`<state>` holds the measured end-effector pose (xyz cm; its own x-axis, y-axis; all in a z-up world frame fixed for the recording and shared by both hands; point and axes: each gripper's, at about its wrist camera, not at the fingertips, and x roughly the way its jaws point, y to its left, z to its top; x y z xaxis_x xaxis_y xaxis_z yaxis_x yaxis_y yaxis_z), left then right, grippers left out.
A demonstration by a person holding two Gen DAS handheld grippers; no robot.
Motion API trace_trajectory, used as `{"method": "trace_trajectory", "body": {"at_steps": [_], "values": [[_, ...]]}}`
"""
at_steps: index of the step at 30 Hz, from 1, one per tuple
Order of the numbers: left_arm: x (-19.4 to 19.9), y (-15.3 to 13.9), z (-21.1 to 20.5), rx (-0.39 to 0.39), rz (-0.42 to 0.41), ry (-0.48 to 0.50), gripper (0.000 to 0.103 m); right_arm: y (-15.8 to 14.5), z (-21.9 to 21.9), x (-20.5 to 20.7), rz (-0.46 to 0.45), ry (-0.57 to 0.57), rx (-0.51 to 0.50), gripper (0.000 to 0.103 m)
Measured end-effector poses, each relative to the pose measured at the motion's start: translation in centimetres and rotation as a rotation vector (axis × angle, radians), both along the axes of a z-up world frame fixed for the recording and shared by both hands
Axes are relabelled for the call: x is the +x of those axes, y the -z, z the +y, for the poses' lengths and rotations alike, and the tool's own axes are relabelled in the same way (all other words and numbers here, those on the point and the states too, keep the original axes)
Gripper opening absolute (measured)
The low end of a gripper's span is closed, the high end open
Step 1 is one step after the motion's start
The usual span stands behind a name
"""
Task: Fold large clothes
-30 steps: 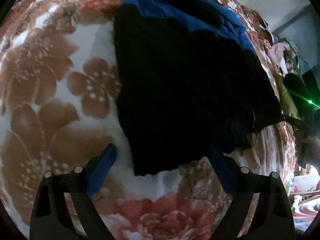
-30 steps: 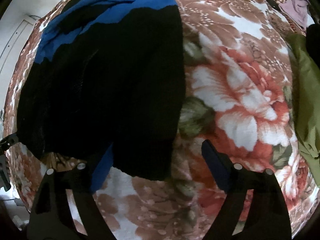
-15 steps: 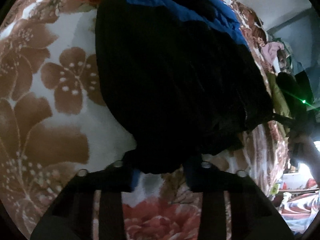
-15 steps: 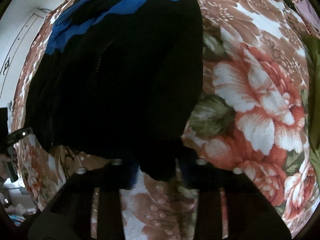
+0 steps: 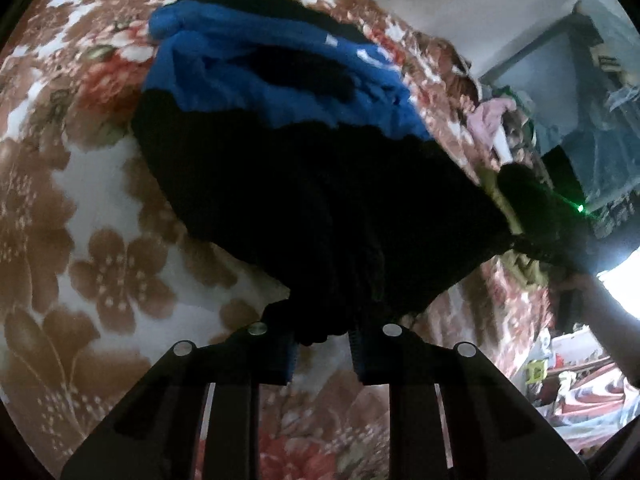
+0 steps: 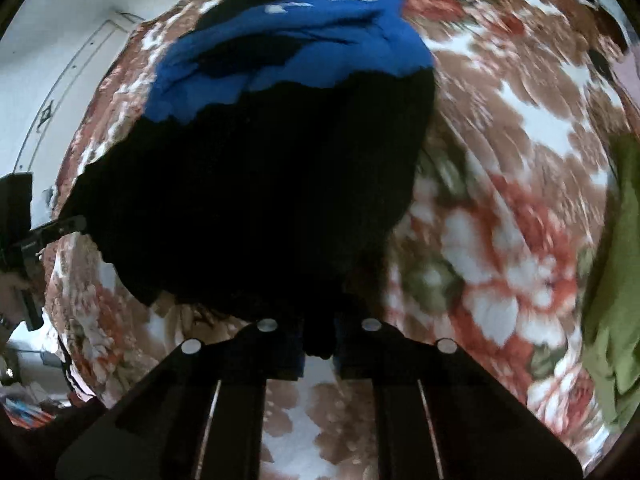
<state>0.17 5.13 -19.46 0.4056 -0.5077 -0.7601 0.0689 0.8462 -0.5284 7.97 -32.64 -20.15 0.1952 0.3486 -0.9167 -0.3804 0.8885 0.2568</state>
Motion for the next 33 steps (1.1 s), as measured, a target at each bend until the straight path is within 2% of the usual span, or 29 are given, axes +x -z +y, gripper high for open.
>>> {"method": "trace_trajectory", "body": {"at_steps": [4,8,13,17,20,24,27,30,33], "values": [[1.9,-2.5,-0.1,-0.042,-0.058,-0.017,0.019,-2.2,1.4,1.1,-0.033,-0.017,0.079,0.01],[4.7,-5.5,0.1,-0.057,-0.139,-0.012,0.019,-5.7,3.5,4.1,-0.09,-0.03,0.149,0.01],[9.9,-9.5,1.0,-0.046,-0.247,-0.002,0.019,-10.7,5.9,9.4,-0.204,-0.046,0.195,0.01],[14.5,-12.1,2.7,-0.03,-0.318,-0.009,0.019,-13.2,6.8,14.7,-0.27,-0.029,0.209,0.01],[18.1,-13.0,4.6,-0.033,-0.342,-0.037,0.019,-14.0,6.6,19.1,-0.3,0.0,0.216,0.01],[23.2,-13.0,6.9,-0.034,-0.335,-0.079,0.019,-14.3,6.5,24.7,-0.316,0.04,0.226,0.01],[27.6,-12.1,8.5,-0.031,-0.311,-0.121,0.019,-13.5,7.0,29.5,-0.323,0.065,0.211,0.01],[32.2,-10.1,10.6,-0.04,-0.251,-0.184,0.019,-10.9,7.2,35.0,-0.282,0.102,0.196,0.01],[36.7,-7.4,12.0,-0.012,-0.187,-0.212,0.019,-7.7,7.7,40.1,-0.233,0.125,0.19,0.01]]}}
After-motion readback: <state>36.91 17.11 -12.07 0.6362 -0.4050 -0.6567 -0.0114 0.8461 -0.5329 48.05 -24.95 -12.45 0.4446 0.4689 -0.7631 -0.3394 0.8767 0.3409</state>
